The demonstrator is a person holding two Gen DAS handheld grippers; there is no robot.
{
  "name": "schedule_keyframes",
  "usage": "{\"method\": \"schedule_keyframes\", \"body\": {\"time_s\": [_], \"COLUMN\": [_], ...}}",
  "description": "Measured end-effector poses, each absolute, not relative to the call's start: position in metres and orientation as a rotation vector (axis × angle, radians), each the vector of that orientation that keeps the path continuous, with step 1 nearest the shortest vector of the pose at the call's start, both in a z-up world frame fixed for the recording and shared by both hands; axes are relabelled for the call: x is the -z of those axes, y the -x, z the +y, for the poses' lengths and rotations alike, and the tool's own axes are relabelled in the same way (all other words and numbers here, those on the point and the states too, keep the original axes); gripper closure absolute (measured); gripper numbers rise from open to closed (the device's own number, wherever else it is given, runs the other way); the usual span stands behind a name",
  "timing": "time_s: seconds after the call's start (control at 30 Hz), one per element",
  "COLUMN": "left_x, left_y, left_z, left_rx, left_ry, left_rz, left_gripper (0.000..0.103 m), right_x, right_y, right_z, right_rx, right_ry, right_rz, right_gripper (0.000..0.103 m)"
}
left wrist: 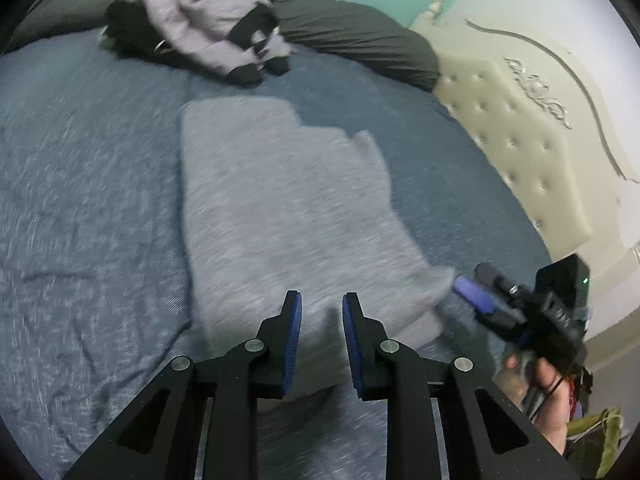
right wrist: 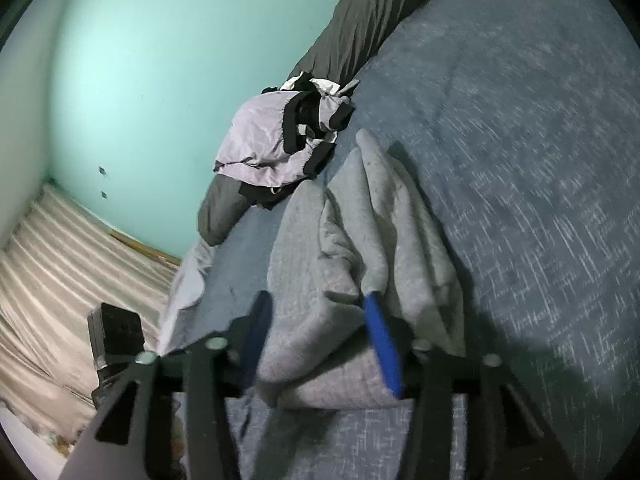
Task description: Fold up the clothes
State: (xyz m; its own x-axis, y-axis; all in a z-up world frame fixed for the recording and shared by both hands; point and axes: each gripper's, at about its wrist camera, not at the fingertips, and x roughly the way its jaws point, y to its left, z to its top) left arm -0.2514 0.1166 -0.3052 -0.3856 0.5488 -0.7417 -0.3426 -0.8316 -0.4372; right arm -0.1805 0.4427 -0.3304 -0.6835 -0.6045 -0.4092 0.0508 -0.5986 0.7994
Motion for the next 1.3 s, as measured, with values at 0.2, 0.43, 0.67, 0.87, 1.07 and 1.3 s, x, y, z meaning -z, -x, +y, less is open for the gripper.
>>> {"method": "schedule_keyframes", "body": {"time_s": [0.2, 0.43, 0.67, 0.87, 1.07, 1.3], "left_x": [0.329, 0.334, 0.327, 0.313, 0.31, 0.322], "left_y": [0.243, 0.241, 0.238, 0.234, 0.233, 0.239], "left_z": [0.113, 0.117, 0.123, 0.129, 0.137, 0.141], "left_rx": [-2.199, -2.194, -2.201, -2.199, -2.198, -2.2], "left_ry": [1.353, 1.36, 1.353, 1.324, 1.325, 1.369], "left_rz": [-0.276, -0.267, -0.217, -0.192, -0.173, -0.118], "left_gripper": [0.08, 0.078, 0.078, 0.078, 0.078, 0.078], "right_x": [0.338, 0.341, 0.339, 0.305, 0.318, 0.364], "right_y": [0.193, 0.198, 0.199, 0.174, 0.156, 0.164], "right_z": [0.426, 0.418, 0.414, 0.426, 0.439, 0.445], "right_rx": [2.302, 2.347, 2.399, 2.476, 2.507, 2.407], "right_ry": [-1.066, -1.099, -1.088, -0.954, -1.007, -1.179], "right_rz": [-1.058, -0.973, -0.9, -0.829, -0.853, -0.968], "right_gripper": [0.048, 0.057, 0.093, 0.095, 0.095, 0.095]}}
